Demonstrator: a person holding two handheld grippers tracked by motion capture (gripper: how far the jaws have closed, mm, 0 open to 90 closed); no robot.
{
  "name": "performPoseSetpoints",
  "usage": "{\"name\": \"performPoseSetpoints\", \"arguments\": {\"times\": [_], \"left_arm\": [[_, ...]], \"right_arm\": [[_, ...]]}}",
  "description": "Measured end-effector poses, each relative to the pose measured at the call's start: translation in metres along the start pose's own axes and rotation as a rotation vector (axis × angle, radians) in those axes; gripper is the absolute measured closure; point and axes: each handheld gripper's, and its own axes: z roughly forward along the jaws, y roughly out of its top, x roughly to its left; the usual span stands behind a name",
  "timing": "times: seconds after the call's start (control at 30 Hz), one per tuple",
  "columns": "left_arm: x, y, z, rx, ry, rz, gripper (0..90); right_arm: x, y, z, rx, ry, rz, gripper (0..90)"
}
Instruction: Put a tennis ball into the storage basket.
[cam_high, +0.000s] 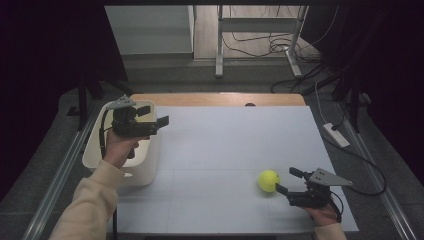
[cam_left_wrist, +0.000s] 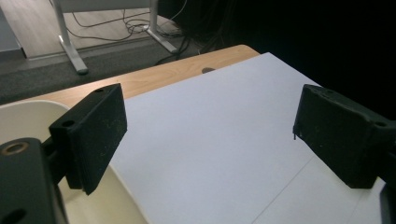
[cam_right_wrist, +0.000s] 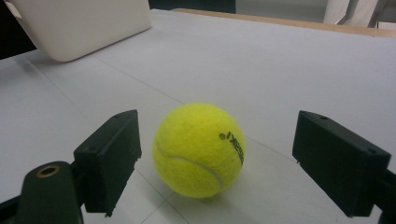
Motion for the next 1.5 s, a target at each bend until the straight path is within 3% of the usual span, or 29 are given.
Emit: {"name": "performPoseSetpoints", "arguments": {"times": [1.5], "left_arm": [[-0.051, -0.014, 0.030, 0.072, -0.162, 0.060, 6.6]], "right_arm": [[-0.002, 0.004, 0.004, -0.013, 0.002, 0.003, 15.5]]}}
